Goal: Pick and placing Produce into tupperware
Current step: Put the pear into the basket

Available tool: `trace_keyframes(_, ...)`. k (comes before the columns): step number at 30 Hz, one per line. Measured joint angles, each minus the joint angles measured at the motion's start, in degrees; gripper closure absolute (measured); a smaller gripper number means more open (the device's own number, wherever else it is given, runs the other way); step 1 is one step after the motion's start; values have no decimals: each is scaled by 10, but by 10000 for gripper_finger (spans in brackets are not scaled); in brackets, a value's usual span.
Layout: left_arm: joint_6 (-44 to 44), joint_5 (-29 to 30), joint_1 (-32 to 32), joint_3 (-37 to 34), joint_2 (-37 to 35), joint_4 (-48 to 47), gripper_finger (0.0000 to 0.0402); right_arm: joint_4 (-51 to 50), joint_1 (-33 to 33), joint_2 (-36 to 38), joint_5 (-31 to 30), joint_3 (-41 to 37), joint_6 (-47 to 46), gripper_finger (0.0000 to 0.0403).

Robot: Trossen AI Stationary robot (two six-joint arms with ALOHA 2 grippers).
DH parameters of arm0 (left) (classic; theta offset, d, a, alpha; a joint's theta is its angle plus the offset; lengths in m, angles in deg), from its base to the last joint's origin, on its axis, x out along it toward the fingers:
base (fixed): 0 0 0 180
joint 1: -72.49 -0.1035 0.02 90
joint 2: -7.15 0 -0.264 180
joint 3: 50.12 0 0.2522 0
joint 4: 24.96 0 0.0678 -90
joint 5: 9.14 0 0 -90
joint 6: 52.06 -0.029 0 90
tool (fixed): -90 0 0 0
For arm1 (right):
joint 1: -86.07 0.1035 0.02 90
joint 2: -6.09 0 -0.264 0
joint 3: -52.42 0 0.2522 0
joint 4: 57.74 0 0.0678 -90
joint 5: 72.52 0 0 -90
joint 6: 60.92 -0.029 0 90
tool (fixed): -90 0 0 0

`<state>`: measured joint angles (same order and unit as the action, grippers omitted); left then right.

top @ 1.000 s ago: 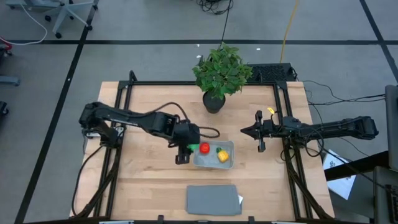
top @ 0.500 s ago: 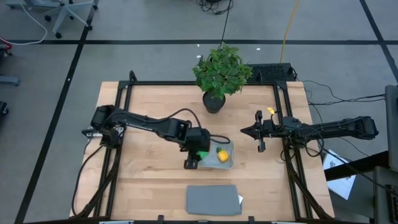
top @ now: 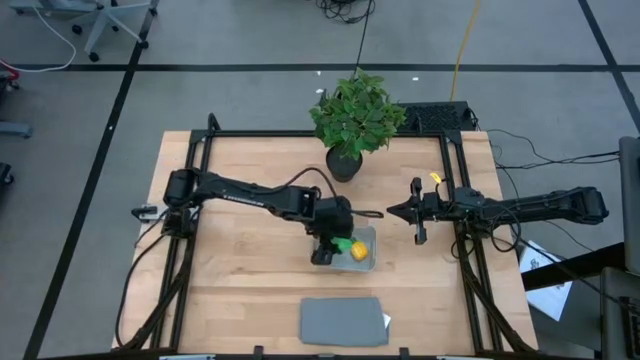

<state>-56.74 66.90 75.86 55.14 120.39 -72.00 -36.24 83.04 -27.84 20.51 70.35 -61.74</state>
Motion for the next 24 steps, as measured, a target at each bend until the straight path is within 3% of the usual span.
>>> trace_keyframes(9,-52,-29,1,0,29,42,188,-1,0,-3,0,0,4,403)
trace_keyframes(24,-57,-35,1,0,52,82,188,9,0,-15,0,0,4,403)
